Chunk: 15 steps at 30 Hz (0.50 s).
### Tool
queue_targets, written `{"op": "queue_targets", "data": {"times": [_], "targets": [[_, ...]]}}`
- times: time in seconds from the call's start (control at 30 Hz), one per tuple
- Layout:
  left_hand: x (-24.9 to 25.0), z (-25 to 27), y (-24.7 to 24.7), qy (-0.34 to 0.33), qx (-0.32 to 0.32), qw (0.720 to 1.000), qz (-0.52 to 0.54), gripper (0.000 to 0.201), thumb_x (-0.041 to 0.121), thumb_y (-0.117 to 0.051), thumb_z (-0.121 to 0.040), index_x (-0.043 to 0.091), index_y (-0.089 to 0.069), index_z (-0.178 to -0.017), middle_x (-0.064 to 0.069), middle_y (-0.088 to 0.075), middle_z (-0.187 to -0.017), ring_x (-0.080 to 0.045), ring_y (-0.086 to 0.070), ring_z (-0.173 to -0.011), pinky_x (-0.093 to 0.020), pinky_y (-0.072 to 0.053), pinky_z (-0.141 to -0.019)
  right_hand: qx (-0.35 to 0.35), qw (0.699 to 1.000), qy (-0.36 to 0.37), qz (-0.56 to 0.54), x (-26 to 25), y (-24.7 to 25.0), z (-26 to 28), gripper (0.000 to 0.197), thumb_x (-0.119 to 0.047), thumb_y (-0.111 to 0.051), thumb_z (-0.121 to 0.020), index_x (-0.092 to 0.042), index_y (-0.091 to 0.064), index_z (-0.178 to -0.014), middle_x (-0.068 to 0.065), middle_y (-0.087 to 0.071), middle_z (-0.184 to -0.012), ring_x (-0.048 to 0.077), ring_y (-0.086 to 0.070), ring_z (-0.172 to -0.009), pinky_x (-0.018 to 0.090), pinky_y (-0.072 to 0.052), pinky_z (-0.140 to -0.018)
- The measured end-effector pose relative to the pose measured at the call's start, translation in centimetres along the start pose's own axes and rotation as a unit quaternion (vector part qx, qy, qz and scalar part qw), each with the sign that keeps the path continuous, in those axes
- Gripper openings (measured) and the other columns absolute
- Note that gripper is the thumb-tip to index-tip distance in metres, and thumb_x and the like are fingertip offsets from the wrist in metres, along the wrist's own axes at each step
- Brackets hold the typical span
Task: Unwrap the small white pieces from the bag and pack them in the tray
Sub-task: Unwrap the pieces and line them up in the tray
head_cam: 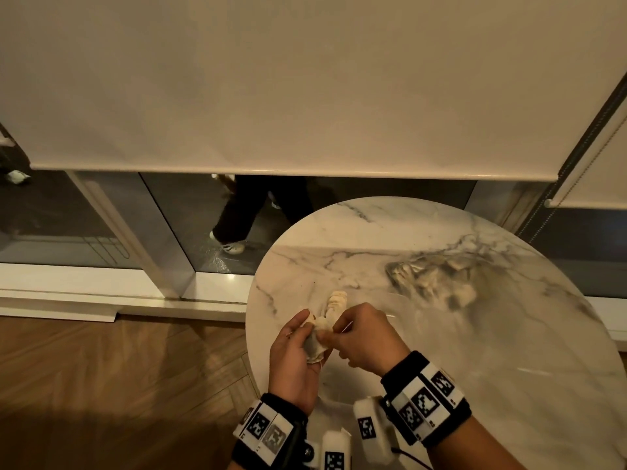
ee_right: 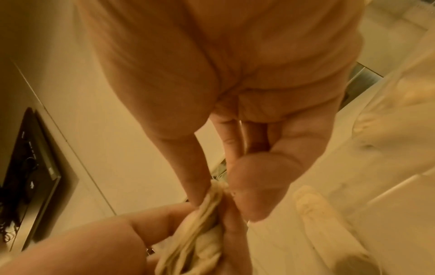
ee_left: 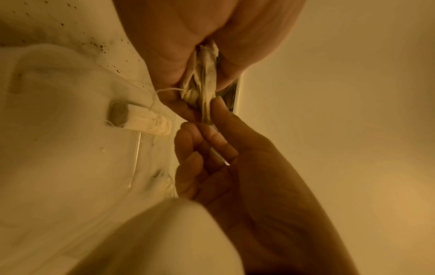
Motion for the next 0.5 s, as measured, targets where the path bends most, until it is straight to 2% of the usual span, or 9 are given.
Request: {"op": "queue_targets", "data": {"times": [0.17, 0.27, 0.33, 0.43, 0.5], "targets": [[0.2, 0.5, 0.0, -0.016, -0.01, 1.0, -0.006, 0.027, 0.001, -0.052, -0.098, 0.01, -0.063, -0.121, -0.014, -0.075, -0.095, -0.024, -0.073, -0.08, -0.035, -0.056, -0.065, -0.032, 0.996, -0.014, -0.079, -0.2, 0.4, 0.8, 0.016, -0.022, -0.08, -0.08, -0.01, -0.069, -0.08, 0.015, -0.073, -0.073, 0.013, -0.063, -0.053, 0.029, -0.054, -0.05], [0.5, 0.8, 0.1, -0.027, -0.017, 0.999, -0.011, 0.033, -0.002, -0.057, -0.094, 0.01, -0.063, -0.123, -0.019, -0.072, -0.102, -0.027, -0.071, -0.084, -0.039, -0.057, -0.072, -0.047, 0.994, -0.025, -0.098, -0.5, 0.1, 1.3, 0.03, -0.029, -0.085, -0.075, -0.012, -0.066, -0.093, 0.012, -0.074, -0.077, 0.014, -0.068, -0.058, 0.024, -0.051, -0.047], [0.7, 0.9, 0.0, -0.031, -0.024, 0.999, -0.005, 0.037, -0.006, -0.059, -0.091, 0.011, -0.063, -0.123, -0.022, -0.069, -0.109, -0.027, -0.072, -0.082, -0.04, -0.056, -0.074, -0.052, 0.993, -0.026, -0.106, -0.5, -0.2, 1.5, 0.038, -0.026, -0.085, -0.074, -0.016, -0.062, -0.103, 0.012, -0.074, -0.078, 0.013, -0.068, -0.058, 0.024, -0.052, -0.048], [0.8, 1.0, -0.1, -0.036, -0.031, 0.999, 0.001, 0.041, -0.008, -0.061, -0.088, 0.012, -0.063, -0.124, -0.023, -0.067, -0.113, -0.024, -0.072, -0.08, -0.036, -0.058, -0.066, -0.053, 0.991, -0.013, -0.122, -0.5, -0.4, 1.7, 0.04, -0.018, -0.082, -0.078, -0.017, -0.059, -0.111, 0.012, -0.074, -0.078, 0.014, -0.068, -0.059, 0.027, -0.056, -0.052], [0.7, 1.0, 0.0, -0.035, -0.03, 0.999, 0.006, 0.04, -0.008, -0.061, -0.088, 0.011, -0.063, -0.124, -0.023, -0.068, -0.116, -0.029, -0.071, -0.088, -0.04, -0.058, -0.074, -0.056, 0.99, -0.005, -0.13, -0.4, -0.3, 1.8, 0.038, -0.016, -0.082, -0.08, -0.017, -0.06, -0.11, 0.01, -0.073, -0.076, 0.014, -0.068, -0.059, 0.028, -0.056, -0.053]]}}
Point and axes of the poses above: each hand's wrist, its own z-axis away from the middle knuckle, its own y-axis out of the back of the hand, x = y × z, the point moved 6 cm from there along -z, towards the middle knuckle
